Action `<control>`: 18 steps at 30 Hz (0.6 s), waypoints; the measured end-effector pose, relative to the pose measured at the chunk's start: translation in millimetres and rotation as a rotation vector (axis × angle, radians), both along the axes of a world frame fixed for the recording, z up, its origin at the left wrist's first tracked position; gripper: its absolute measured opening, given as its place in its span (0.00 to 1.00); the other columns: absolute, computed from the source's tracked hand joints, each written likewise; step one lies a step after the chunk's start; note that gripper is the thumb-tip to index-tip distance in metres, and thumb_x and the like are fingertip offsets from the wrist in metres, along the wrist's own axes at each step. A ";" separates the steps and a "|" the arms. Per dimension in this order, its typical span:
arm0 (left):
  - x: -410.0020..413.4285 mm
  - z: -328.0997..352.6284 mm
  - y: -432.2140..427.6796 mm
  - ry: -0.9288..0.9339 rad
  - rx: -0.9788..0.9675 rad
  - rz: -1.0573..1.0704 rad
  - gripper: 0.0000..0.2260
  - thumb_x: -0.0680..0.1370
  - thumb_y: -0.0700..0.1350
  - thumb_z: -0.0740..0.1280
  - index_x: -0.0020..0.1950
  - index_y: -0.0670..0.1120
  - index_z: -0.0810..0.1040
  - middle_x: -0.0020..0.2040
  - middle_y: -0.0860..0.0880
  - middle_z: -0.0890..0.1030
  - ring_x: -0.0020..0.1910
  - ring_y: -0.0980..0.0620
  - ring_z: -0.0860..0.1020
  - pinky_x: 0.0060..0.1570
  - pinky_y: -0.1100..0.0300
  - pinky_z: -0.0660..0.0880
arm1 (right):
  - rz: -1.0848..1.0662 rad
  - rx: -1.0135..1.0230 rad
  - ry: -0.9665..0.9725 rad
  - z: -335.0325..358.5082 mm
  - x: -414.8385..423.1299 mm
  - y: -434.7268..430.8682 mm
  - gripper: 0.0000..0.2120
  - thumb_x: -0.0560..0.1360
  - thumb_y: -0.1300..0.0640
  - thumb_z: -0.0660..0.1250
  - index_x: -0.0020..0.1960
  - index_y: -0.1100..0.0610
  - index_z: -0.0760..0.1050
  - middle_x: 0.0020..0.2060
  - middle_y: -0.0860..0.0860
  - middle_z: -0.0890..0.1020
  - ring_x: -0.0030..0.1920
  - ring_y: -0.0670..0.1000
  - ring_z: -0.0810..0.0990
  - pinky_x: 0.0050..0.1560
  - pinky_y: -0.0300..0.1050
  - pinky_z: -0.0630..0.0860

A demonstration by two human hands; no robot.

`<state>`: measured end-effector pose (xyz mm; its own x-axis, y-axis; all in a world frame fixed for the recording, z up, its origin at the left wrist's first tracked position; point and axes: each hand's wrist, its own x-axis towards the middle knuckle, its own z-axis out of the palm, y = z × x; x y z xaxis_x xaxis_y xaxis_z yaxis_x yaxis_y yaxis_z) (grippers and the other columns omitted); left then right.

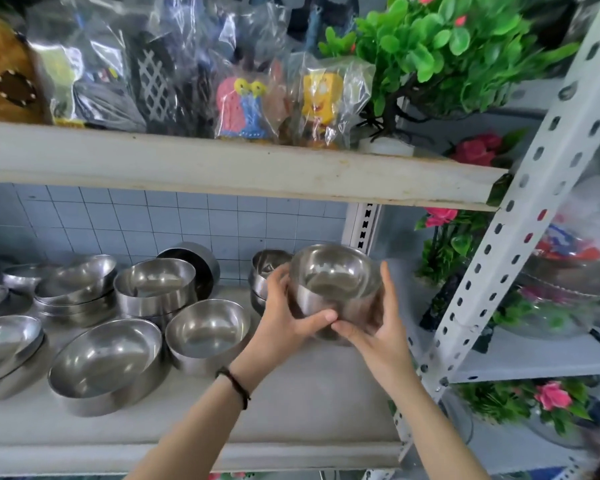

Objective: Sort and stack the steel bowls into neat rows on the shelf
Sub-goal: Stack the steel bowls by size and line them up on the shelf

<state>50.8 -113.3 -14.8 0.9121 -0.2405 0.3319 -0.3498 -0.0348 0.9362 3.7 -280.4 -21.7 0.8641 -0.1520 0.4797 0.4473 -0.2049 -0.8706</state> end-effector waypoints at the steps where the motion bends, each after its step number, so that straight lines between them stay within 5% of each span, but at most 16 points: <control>1: 8.0 3.1 -6.1 0.005 0.006 0.022 0.45 0.58 0.61 0.76 0.68 0.53 0.57 0.65 0.50 0.70 0.67 0.53 0.70 0.65 0.58 0.70 | -0.007 0.007 -0.006 4.6 6.2 -3.8 0.48 0.61 0.38 0.79 0.72 0.26 0.54 0.71 0.28 0.65 0.73 0.39 0.64 0.73 0.54 0.65; 3: 21.1 7.7 -15.8 0.017 0.037 0.043 0.47 0.57 0.63 0.77 0.69 0.52 0.58 0.66 0.50 0.70 0.69 0.50 0.67 0.68 0.53 0.68 | -0.020 0.015 0.000 9.9 16.9 -10.6 0.47 0.61 0.38 0.79 0.72 0.27 0.55 0.71 0.30 0.66 0.73 0.39 0.65 0.73 0.52 0.66; 6: 34.3 6.8 -26.3 0.013 0.064 0.055 0.42 0.61 0.60 0.79 0.68 0.55 0.61 0.64 0.54 0.70 0.68 0.53 0.67 0.64 0.62 0.67 | -0.036 0.029 0.032 6.4 29.2 -19.8 0.48 0.64 0.42 0.79 0.75 0.32 0.54 0.74 0.34 0.64 0.73 0.39 0.65 0.73 0.52 0.67; 11: 39.5 -9.8 -38.2 -0.009 0.134 0.098 0.31 0.65 0.58 0.77 0.60 0.69 0.64 0.60 0.53 0.66 0.62 0.61 0.64 0.66 0.62 0.61 | -0.034 0.009 0.073 -13.1 38.0 -32.2 0.46 0.65 0.42 0.78 0.73 0.29 0.53 0.68 0.24 0.63 0.71 0.32 0.63 0.68 0.36 0.68; 13: 37.8 -15.7 -40.6 -0.014 0.163 0.111 0.32 0.67 0.55 0.77 0.67 0.61 0.66 0.62 0.53 0.68 0.63 0.62 0.65 0.69 0.58 0.64 | -0.050 0.017 0.085 -20.3 38.0 -33.8 0.47 0.64 0.37 0.78 0.74 0.30 0.53 0.68 0.23 0.63 0.71 0.31 0.63 0.66 0.31 0.68; 16: 35.7 -21.0 -45.3 -0.014 0.199 0.108 0.38 0.70 0.53 0.75 0.75 0.48 0.62 0.67 0.51 0.72 0.68 0.55 0.69 0.69 0.55 0.68 | -0.066 0.048 0.109 -29.2 41.7 -34.8 0.48 0.63 0.35 0.77 0.73 0.29 0.52 0.68 0.22 0.62 0.71 0.32 0.62 0.70 0.39 0.66; 18: 34.4 -24.6 -47.8 0.009 0.202 0.109 0.39 0.71 0.53 0.74 0.76 0.47 0.60 0.66 0.59 0.72 0.67 0.65 0.69 0.65 0.69 0.66 | -0.057 0.051 0.134 -32.1 44.4 -34.9 0.47 0.63 0.36 0.78 0.72 0.26 0.52 0.67 0.22 0.63 0.71 0.33 0.63 0.72 0.45 0.66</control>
<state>85.2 -161.0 -39.4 0.9389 -0.2015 0.2790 -0.3258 -0.2588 0.9093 48.1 -315.3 -53.9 0.9091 -0.2239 0.3512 0.3153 -0.1811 -0.9315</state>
